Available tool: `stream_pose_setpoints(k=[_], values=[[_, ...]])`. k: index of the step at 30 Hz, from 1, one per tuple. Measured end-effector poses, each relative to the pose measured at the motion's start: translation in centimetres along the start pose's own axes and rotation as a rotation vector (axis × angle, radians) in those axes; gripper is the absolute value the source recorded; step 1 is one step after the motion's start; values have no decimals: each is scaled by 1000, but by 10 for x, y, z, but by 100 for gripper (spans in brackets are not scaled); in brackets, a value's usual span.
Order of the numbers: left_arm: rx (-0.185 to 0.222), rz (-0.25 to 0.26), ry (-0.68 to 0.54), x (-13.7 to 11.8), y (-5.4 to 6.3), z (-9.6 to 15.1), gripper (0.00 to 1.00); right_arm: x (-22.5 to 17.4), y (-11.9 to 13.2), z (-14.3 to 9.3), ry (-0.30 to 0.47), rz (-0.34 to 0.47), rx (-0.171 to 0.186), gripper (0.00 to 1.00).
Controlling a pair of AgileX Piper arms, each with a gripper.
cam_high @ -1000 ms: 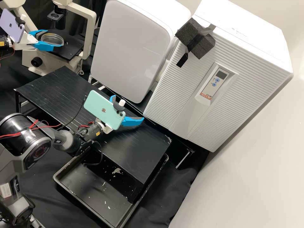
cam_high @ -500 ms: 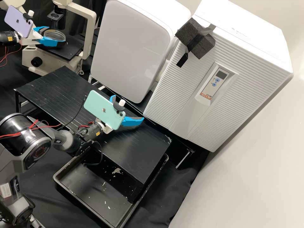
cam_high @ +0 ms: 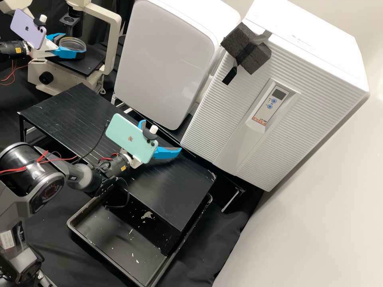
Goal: Place the petri dish on the microscope
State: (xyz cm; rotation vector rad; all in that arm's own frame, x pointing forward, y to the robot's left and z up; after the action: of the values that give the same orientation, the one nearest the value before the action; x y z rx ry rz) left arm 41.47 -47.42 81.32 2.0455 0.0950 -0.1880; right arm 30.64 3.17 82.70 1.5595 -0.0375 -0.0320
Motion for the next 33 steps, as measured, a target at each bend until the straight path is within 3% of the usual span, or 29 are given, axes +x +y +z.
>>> stream_pose_setpoints(k=[12,23,27,33], values=[[-10,-8,-8,0,-2,0,100,0,0,0,0,0,0,100],[7,-18,-19,-2,-7,0,100,0,0,0,0,0,0,100],[20,-14,-17,-16,-7,2,100,0,0,0,0,0,0,100],[-11,-5,6,-48,-5,2,100,0,0,0,0,0,0,100]])
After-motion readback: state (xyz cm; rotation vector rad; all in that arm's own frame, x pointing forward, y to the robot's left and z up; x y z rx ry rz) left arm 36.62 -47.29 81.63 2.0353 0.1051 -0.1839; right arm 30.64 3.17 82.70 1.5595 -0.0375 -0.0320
